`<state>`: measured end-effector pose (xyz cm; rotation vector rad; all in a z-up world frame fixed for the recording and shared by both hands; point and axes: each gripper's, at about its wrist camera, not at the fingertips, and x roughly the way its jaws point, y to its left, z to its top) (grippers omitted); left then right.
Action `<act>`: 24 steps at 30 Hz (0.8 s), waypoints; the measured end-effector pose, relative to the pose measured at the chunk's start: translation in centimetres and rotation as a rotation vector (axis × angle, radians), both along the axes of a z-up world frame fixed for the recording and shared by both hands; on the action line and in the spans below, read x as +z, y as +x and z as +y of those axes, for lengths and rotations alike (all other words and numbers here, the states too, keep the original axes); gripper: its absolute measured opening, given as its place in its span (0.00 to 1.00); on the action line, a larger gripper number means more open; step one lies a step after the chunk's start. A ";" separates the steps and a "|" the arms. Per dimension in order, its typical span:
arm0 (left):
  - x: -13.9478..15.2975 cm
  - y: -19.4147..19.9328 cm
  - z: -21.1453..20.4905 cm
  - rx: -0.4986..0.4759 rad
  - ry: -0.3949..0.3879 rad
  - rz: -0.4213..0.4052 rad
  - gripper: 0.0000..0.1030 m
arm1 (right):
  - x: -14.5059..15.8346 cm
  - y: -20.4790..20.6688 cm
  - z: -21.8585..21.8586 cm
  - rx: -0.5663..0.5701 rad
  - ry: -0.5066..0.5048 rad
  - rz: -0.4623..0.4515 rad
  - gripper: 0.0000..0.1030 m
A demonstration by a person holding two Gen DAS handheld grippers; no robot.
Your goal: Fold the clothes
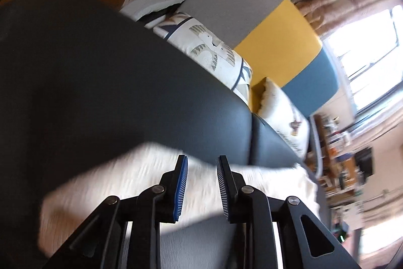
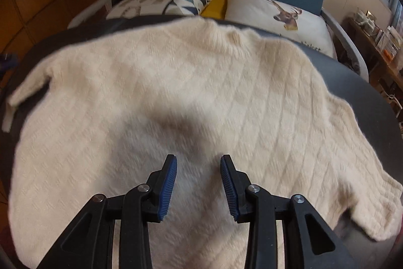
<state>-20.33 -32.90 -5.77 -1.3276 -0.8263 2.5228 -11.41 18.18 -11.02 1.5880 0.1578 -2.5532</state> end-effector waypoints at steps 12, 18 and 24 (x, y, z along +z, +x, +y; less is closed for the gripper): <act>-6.2 -4.9 5.4 -0.294 -0.407 -0.172 0.25 | -0.7 3.1 2.6 -0.036 -0.072 0.082 0.45; -6.3 -3.1 7.2 -0.426 -0.548 -0.094 0.31 | -0.3 3.1 3.2 -0.067 -0.118 0.066 0.46; -6.0 -2.8 5.1 -0.469 -0.395 -0.120 0.31 | -0.4 2.9 3.0 -0.059 -0.115 0.058 0.46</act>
